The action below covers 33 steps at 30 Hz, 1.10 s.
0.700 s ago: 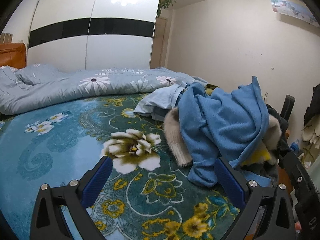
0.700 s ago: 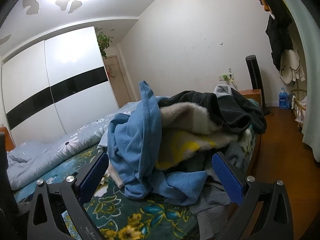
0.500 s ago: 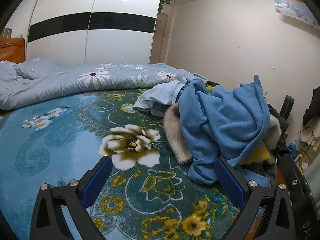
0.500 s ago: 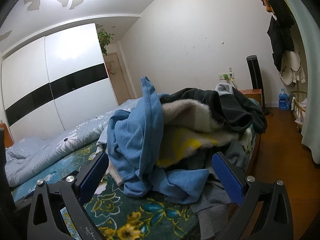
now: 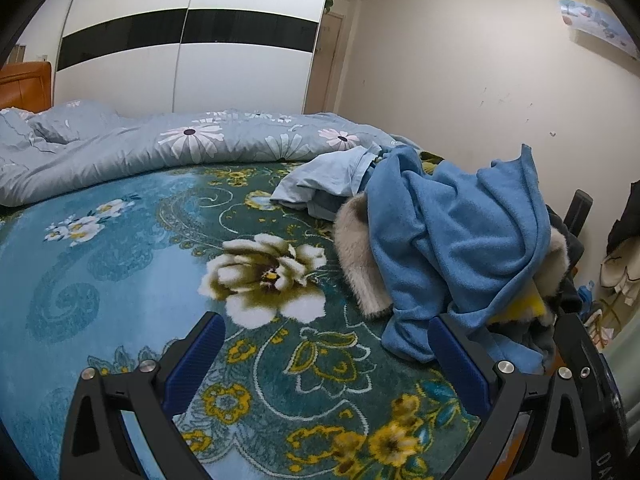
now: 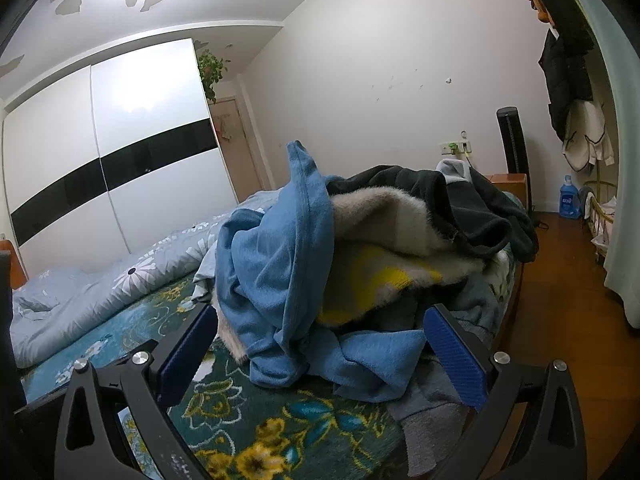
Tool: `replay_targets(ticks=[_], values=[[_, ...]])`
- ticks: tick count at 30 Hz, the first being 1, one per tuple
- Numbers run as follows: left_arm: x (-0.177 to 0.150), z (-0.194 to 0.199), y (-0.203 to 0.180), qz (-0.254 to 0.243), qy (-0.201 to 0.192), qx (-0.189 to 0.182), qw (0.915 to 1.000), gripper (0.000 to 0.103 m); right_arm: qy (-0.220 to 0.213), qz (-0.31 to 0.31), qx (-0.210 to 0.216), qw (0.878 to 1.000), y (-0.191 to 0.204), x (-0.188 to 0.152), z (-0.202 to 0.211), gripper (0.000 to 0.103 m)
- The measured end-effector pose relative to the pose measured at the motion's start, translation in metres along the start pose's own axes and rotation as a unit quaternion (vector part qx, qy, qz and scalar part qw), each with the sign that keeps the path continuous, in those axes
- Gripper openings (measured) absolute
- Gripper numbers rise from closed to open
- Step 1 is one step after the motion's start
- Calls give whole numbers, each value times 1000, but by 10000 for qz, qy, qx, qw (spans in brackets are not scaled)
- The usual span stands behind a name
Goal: Fold clothes
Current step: 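Reach the right gripper toward the blue sweater on the clothes pile, then grasp the blue sweater with the right gripper and lift it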
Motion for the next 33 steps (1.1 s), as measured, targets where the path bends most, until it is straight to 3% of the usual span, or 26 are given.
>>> replay_targets(ticks=[7, 13, 18, 22, 26, 28, 30, 33], values=[[-1, -4, 10, 177, 90, -37, 9998, 103, 68, -31, 42, 10000, 1, -3, -5, 103], [1, 18, 53, 588, -277, -380, 9972, 103, 114, -525, 438, 9976, -7, -7, -14, 103], [29, 33, 102, 114, -444, 13, 9989, 103, 280, -1026, 897, 9903, -3, -9, -37, 103], [37, 38, 155, 326, -683, 290, 9967, 103, 496, -736, 880, 9922, 13, 9, -63, 103], [30, 30, 197, 612, -410, 313, 9968, 103, 740, -513, 486, 9948, 7, 34, -89, 102], [27, 26, 213, 685, -214, 329, 9969, 103, 942, -528, 322, 9936, 2, 42, -102, 85], [24, 26, 226, 725, -110, 379, 9966, 103, 1267, -709, 371, 9887, -2, 42, -113, 49], [20, 35, 246, 836, -145, 460, 9953, 103, 1451, -839, 640, 9838, 9, 48, -107, 20]])
Point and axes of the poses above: each gripper's, at about its wrist camera, not at the fingertips, and z roughly against the way its jaws point, y to its left, x to its top, the point moved 6 cm from there along -z, roughly the way its jaws point, and after that the axes turned 4 degrees about y, right-handed, at the moved point
